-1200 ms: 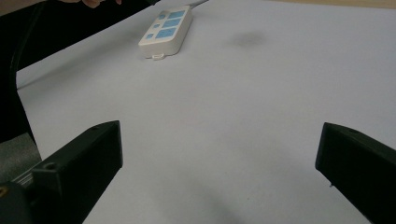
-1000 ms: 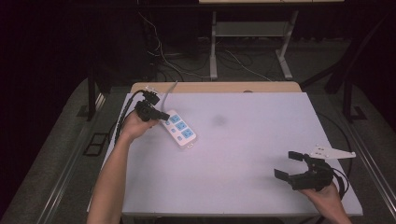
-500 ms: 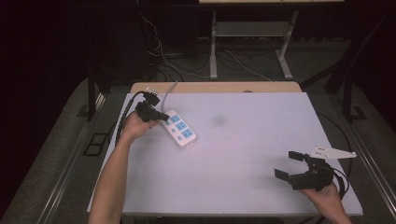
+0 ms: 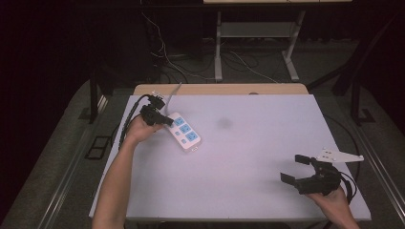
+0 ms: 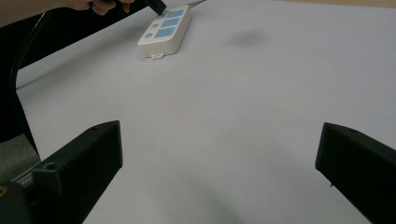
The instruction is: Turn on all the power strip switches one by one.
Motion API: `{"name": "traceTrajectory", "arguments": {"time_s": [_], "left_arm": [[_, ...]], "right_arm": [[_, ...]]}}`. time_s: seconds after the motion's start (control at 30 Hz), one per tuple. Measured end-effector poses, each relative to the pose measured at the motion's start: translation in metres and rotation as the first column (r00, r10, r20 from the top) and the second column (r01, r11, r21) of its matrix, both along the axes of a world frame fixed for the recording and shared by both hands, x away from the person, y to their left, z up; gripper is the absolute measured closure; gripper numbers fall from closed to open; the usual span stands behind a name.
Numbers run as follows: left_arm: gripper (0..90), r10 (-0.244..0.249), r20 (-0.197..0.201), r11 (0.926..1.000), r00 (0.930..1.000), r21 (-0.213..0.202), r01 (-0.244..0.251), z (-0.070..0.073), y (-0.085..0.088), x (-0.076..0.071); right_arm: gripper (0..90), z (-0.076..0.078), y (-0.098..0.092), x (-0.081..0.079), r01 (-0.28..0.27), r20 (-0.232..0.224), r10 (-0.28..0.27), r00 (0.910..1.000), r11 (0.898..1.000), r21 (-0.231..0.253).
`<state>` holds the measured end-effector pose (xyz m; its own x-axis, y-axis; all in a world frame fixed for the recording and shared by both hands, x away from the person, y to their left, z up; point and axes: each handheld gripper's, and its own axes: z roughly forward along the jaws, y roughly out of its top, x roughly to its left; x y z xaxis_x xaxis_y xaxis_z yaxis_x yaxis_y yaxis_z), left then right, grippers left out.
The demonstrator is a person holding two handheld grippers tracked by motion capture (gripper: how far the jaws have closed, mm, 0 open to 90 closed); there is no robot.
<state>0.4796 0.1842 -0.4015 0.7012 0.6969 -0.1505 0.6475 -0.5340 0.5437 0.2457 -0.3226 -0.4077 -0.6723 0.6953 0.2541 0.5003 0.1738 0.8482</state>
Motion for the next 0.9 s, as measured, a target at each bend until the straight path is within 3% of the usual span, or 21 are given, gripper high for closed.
{"name": "traceTrajectory", "arguments": {"time_s": [0.47,0.6,0.67,0.77,0.9], "left_arm": [[90.0,0.023,-0.033,0.9992,0.9992,-0.032,-0.025,-0.0039,0.0028,0.0022],[90.0,0.021,-0.022,0.9997,0.9995,-0.01,-0.022,-0.0034,-0.0002,0.0011],[90.0,0.032,-0.041,0.9995,0.9987,-0.008,-0.032,-0.004,0.0002,0.0025],[90.0,0.039,-0.055,0.9986,0.9977,-0.035,-0.04,-0.0051,0.0037,0.0036],[90.0,0.032,-0.035,0.9994,0.9989,-0.011,-0.032,-0.004,0.0008,0.0016]], "right_arm": [[0.7,0.0001,-0.0011,-0.0007,0.002,0.002,-0.002,1.0,1.0,-0.002],[0.7,0.0006,-0.0018,-0.0012,0.004,0.003,-0.004,1.0,1.0,-0.001],[0.7,0.0007,-0.0019,-0.0013,0.004,0.005,-0.004,1.0,1.0,-0.001],[0.7,0.0011,-0.0014,-0.0018,0.002,0.008,-0.002,1.0,1.0,-0.004],[0.7,0.0014,-0.0026,-0.0019,0.005,0.012,-0.005,0.9999,1.0,-0.002]]}}
